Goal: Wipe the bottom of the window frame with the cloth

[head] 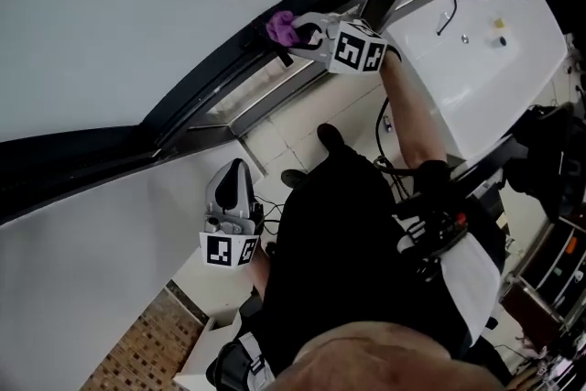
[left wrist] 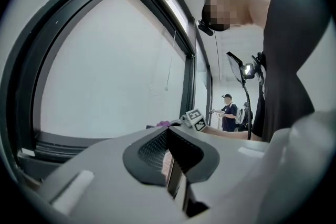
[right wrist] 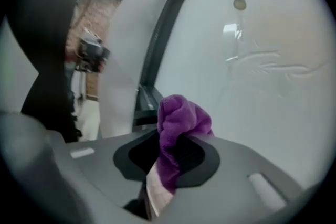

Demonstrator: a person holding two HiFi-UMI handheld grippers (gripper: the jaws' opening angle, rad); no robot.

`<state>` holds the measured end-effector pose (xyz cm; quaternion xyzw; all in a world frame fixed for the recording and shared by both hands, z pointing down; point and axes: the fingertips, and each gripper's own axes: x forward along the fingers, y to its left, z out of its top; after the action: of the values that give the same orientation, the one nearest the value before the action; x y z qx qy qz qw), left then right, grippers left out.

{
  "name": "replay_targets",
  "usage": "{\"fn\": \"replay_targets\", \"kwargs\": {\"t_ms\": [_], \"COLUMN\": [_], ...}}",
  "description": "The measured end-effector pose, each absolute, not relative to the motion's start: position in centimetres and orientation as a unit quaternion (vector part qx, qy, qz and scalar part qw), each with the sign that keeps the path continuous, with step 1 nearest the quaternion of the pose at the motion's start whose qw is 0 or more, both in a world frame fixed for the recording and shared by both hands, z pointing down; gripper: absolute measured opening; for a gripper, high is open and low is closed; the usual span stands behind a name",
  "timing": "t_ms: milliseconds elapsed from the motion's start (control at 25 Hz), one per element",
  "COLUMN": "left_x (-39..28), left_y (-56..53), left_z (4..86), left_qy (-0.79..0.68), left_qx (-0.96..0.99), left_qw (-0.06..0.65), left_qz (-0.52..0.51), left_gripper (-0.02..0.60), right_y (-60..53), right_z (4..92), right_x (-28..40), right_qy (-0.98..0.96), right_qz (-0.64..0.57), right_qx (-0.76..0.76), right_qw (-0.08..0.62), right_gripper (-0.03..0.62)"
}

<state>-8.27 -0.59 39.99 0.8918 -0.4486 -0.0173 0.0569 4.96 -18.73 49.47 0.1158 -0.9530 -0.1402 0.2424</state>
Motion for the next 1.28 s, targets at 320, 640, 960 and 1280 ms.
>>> {"fn": "replay_targets", "kwargs": {"t_ms": [320,640,960,1280], "left_x": [-8.1,-7.0,-7.7,-7.3], "left_y": [-2.3,-1.7,-2.0,-3.2], "left_z": [41.4,41.3,41.6,42.2], "left_qy": [-0.442,-0.437,-0.440,-0.429], "left_qx": [0.893,0.896,0.894,0.899], "left_qw": [0.085,0.084,0.088,0.092], "left_qz": [-0.007,0.001,-0.003,-0.006], "left_gripper": [-0.002,-0.002,-0.002,-0.002], "right_y": [-17.0,-22.3,-14.7,-18.5], "right_z": [52.8,50.6,49.5,42.1], "right_x": [3.2,2.1,3.7,10.5], "right_qy": [-0.953,-0.913,-0.956,-0.936], "right_qz": [0.137,0.121,0.057,0.010], "right_qx": [0.261,0.364,0.254,0.326], "right_qw": [-0.062,-0.140,-0.134,-0.133], "right_gripper": [0.069,0.069,0.069,0.069]}}
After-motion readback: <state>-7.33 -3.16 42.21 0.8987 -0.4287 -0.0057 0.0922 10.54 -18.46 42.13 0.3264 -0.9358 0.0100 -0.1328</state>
